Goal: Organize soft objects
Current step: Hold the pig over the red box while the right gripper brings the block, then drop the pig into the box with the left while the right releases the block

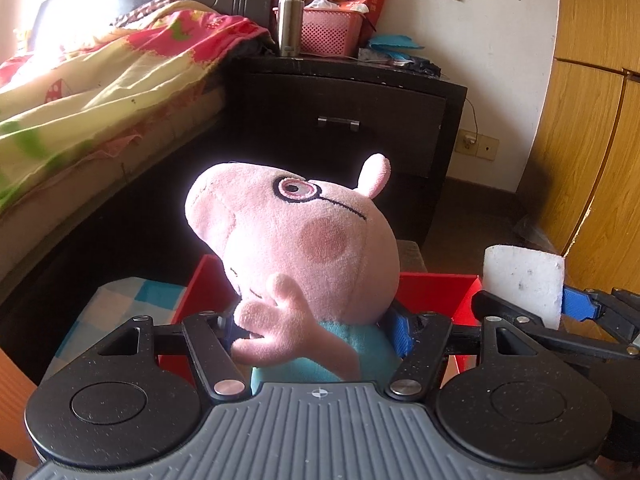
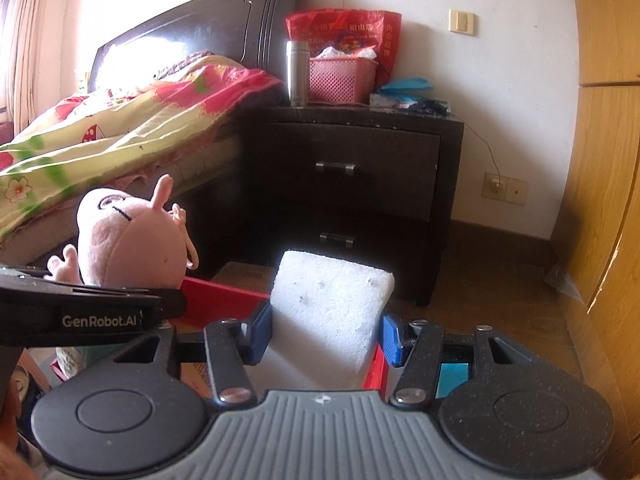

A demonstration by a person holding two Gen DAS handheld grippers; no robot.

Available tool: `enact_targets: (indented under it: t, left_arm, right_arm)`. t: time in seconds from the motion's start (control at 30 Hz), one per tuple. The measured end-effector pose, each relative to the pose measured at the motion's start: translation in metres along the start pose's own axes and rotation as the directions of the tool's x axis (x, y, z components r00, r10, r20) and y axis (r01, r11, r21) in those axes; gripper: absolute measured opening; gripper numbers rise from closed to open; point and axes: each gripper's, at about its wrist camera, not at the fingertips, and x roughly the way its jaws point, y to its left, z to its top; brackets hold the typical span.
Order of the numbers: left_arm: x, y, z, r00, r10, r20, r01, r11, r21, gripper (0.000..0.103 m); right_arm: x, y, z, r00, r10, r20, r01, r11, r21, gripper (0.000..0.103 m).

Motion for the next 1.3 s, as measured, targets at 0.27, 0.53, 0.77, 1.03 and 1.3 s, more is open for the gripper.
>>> enact_targets:
  t: [0.27,0.53,0.77,1.03,1.3]
  left_arm:
    - [0.007,0.002,-0.001,1.0,0.002,-0.012,-0.002,1.0,-0.003,0.066]
    - [0.011,0.003,-0.001,1.0,0.008,-0.015,-0.008,1.0,-0.011,0.067]
    - [0.011,0.005,0.0,1.0,0.021,-0.005,-0.021,1.0,-0.019,0.076]
    - [-0.001,0.007,0.008,0.998,0.037,0.043,-0.036,0.999,-0.028,0.091]
    - [-0.031,0.003,0.01,0.999,0.024,0.048,-0.024,1.0,-0.012,0.091]
  right_arm:
    - [0.01,-0.002,-0.008,1.0,-0.016,-0.02,0.016,1.0,-0.002,0.032]
    - [0.016,-0.01,-0.009,0.999,-0.035,-0.025,0.035,0.999,0.027,0.034]
    - [0.021,-0.013,-0.01,0.999,-0.032,-0.035,0.034,0.998,0.048,0.039]
    - [0.021,-0.013,-0.009,0.999,-0.019,-0.031,0.021,0.998,0.065,0.06]
    - [-0.003,-0.016,0.002,0.999,-0.027,-0.026,0.03,0.995,0.09,0.062]
